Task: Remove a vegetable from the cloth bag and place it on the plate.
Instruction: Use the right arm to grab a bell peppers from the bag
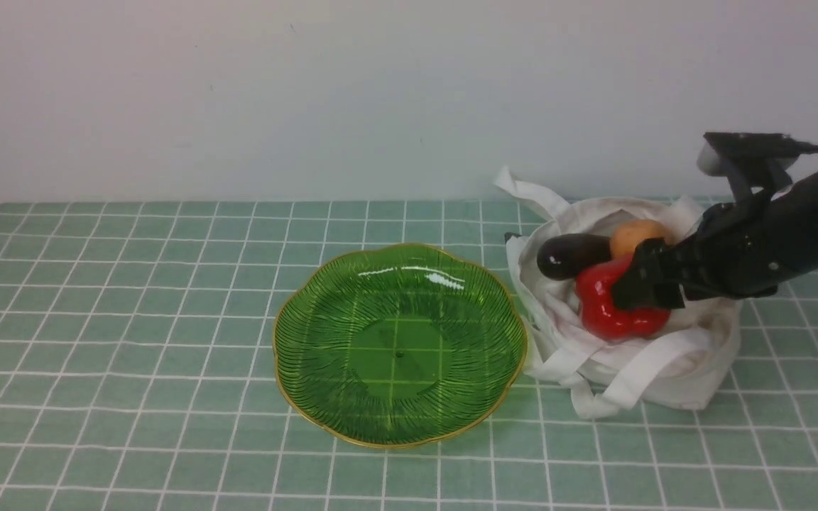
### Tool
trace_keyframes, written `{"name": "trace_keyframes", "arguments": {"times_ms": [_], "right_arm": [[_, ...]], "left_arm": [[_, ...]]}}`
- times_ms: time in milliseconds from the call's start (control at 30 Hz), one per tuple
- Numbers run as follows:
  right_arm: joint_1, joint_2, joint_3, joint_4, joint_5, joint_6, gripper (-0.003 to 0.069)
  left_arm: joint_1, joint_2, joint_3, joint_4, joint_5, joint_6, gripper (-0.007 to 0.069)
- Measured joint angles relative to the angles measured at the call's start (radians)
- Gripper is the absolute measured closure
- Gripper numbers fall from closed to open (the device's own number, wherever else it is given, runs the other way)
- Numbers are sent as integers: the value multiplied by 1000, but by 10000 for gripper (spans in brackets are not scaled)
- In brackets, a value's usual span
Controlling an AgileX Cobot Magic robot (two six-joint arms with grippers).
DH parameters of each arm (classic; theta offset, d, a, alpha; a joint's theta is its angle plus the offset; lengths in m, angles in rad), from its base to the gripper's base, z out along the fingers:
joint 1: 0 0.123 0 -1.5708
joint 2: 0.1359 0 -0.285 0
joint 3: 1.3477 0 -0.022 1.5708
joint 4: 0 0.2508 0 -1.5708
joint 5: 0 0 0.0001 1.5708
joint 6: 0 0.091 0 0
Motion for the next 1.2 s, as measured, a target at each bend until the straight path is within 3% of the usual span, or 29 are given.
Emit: {"name": "trace_keyframes", "arguments": {"times_ms": [167,400,467,500,533,667,1200], "right_arm": [[1,37,-5,5,5,-31,34],[1,45,-5,5,5,-48,214],[1,45,-7,5,15,-64,361],[1,45,-7,5,15,-65,372],[1,45,-7,5,23,-73,450],[1,45,-7,10,58,-108,634],[1,-109,-7,12,171,-84,642]], "left_arm": [[0,0,0,0,0,0,632],[0,0,0,0,0,0,632],[0,0,0,0,0,0,632],[0,0,0,0,0,0,632],[0,0,0,0,0,0,632],[0,0,0,0,0,0,632],[0,0,0,0,0,0,632]]}}
